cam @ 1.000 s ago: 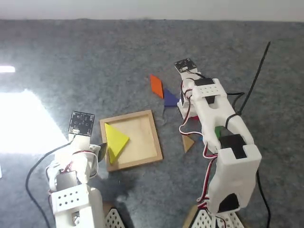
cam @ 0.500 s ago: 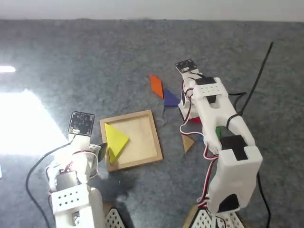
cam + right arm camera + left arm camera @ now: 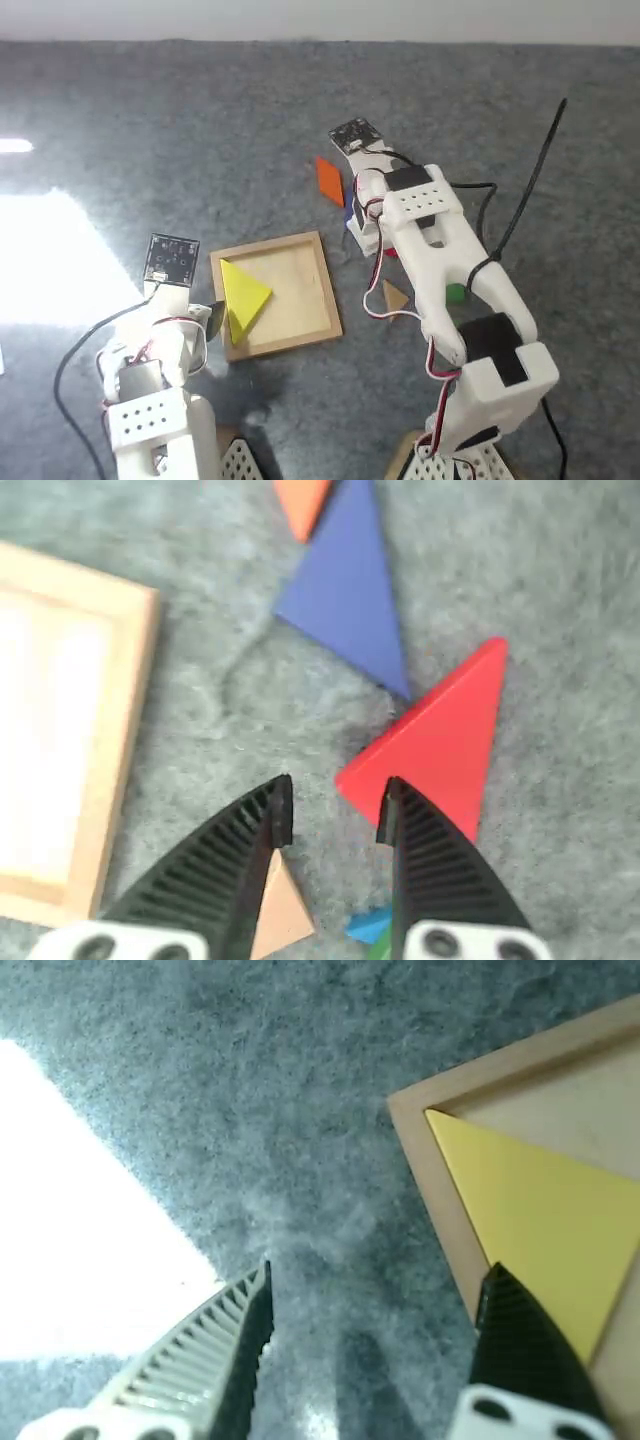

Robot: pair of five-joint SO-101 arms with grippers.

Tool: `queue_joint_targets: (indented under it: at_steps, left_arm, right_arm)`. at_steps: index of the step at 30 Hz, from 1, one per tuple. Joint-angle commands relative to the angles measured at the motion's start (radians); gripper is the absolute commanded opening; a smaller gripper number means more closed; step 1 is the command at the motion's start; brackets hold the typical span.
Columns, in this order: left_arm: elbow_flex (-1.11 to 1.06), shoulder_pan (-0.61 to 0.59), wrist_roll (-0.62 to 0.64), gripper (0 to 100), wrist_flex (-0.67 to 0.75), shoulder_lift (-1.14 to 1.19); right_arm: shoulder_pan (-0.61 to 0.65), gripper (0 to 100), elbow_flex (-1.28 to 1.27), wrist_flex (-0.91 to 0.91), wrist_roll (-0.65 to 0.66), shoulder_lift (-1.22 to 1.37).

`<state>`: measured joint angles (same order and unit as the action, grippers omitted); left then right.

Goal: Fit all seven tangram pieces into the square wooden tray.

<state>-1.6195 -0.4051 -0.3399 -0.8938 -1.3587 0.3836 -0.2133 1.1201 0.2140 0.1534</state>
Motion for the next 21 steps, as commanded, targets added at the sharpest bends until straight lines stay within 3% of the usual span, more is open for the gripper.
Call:
queue_joint_targets:
  at_steps: [1,7,15,21]
  left_arm:
    - [0.010,0.002,-0.008,32,0.026,0.005]
    - [0.010,0.002,-0.008,32,0.026,0.005]
    - [0.010,0.002,-0.008,32,0.026,0.005]
    - [0.010,0.002,-0.008,32,0.026,0.005]
  right_arm:
    - [-0.035,13.9,-0.008,0.002,0.018,-0.082]
    - [-0.143,15.9,-0.060,-0.048,0.026,-0.081]
    - [-0.047,41.9,-0.144,-0.081,0.017,-0.082]
    - [-0.064,39.7,-0.133,-0.128,-0.074,-0.082]
